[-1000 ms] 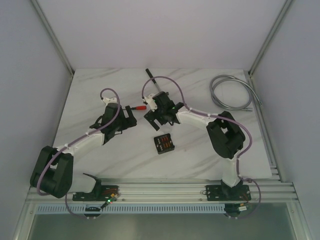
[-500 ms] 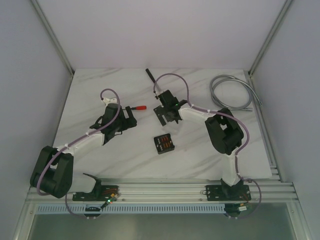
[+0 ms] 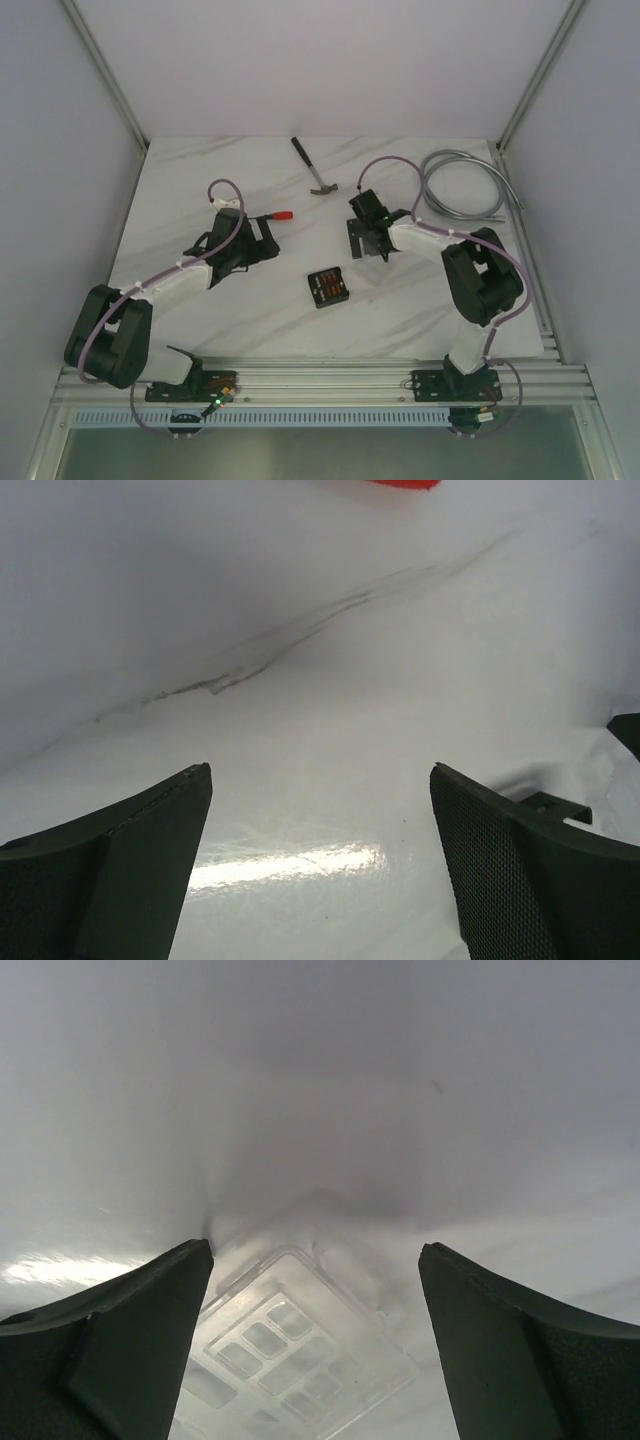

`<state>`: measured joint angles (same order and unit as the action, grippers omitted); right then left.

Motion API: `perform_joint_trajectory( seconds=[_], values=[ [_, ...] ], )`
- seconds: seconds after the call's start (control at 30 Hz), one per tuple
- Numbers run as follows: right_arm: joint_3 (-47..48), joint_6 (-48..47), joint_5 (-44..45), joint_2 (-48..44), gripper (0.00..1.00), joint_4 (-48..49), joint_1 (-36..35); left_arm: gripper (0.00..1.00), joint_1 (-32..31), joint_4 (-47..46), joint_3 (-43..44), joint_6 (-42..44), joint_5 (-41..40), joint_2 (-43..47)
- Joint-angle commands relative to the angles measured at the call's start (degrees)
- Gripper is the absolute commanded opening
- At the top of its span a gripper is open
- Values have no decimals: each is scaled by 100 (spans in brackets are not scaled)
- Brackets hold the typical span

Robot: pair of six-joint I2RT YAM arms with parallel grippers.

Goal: Snap on the fuse box
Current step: Move the fuse box cover to the center of the board.

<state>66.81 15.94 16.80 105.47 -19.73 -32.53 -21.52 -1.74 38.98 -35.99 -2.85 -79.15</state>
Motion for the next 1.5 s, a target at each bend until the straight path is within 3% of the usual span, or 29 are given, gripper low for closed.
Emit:
perform_joint_trajectory(
  seconds=[0.0,0.33,0.5,0.67,1.03,1.47],
  values=[
    [-513,481,177,-493,91,-218,136,98,-166,-34,90,13,322,-116],
    [-1053,234,-322,-1587,92,-14,46,81,-1309,-15,-147,-335,328,-119],
    [-1216,216,5,-1678,95,-13,56,63,-1769,-14,-86,-480,280,-459],
    [-1308,229,383,-1679,96,-22,201,53,-1981,-16,91,-480,285,-802],
    [-1390,177,365,-1538,96,-145,591,52,-1942,205,492,-282,-454,-1136],
    [-2041,530,58,-2115,94,-819,595,56,-1691,214,1187,67,-576,-1713]
  ],
)
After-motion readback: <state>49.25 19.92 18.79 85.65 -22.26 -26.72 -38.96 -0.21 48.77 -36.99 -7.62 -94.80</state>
